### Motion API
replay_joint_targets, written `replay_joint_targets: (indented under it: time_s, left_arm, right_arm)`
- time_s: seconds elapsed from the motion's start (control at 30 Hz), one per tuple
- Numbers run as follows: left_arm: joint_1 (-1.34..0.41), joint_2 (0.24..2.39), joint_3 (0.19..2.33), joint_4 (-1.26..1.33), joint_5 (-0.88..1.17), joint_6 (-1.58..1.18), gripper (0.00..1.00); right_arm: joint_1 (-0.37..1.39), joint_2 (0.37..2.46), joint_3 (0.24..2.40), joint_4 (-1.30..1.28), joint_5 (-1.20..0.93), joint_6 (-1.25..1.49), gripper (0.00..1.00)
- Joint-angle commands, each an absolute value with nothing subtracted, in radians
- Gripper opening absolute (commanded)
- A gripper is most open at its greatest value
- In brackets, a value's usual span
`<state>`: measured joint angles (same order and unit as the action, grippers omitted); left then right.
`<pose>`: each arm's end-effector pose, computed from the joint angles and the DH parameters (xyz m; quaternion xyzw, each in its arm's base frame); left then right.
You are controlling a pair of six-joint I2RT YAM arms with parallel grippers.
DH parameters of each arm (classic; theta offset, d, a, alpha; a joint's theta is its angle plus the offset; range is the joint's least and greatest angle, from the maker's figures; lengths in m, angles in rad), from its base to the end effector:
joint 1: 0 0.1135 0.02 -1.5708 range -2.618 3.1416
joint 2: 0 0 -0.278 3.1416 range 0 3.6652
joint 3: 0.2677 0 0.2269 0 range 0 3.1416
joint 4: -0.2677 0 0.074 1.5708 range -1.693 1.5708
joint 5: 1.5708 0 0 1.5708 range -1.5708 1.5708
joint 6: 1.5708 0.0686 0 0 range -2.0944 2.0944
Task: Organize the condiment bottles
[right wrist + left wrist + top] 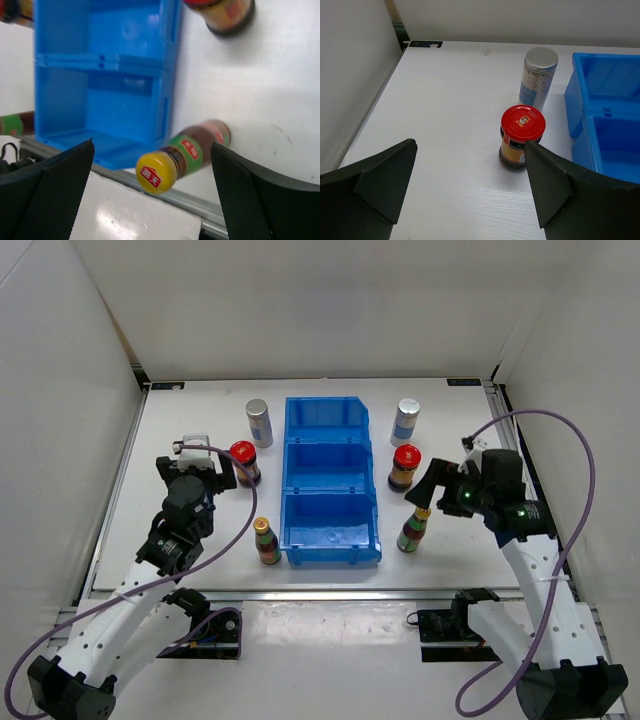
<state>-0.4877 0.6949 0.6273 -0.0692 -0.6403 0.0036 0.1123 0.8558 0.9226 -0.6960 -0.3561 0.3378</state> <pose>0.1576 -0.0372 0.3190 -0.0266 0.7443 0.0808 0.6624 0.1602 0.0421 0.3165 0.0189 0.8806 0.2535 0.3999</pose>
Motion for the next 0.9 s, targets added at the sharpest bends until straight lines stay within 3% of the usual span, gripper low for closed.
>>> replay_joint_targets:
  time_s: [0.0, 0.3, 0.43, 0.6, 0.87]
  left_arm:
    - [-0.492, 0.692, 0.618, -0.052, -0.667, 0.009, 1.0]
    - [-0.492, 0.71, 0.618, -0.052, -0.676, 0.009, 1.0]
    - [-0.492, 0.71, 0.618, -0.052, -0.686, 0.009, 1.0]
    - [-0.492, 0.71, 0.618, -0.052, -0.686, 0.009, 1.0]
    - [-0.492, 0.71, 0.618, -0.052, -0.686, 0.009, 1.0]
  right_arm:
    - [0.178, 0.796, 0.873, -0.742, -0.215, 0.431, 1.0]
    - [0.371, 0.833, 0.838, -0.753, 0.018, 0.499, 1.0]
    - [0.468, 0.88, 0.838, -0.784, 0.15, 0.552, 0.87]
    - [0.561, 0.914, 0.838, -0.793, 0.262, 0.607, 0.83]
    - [0.609, 0.925, 0.857, -0.87, 0.437, 0.64, 0.63]
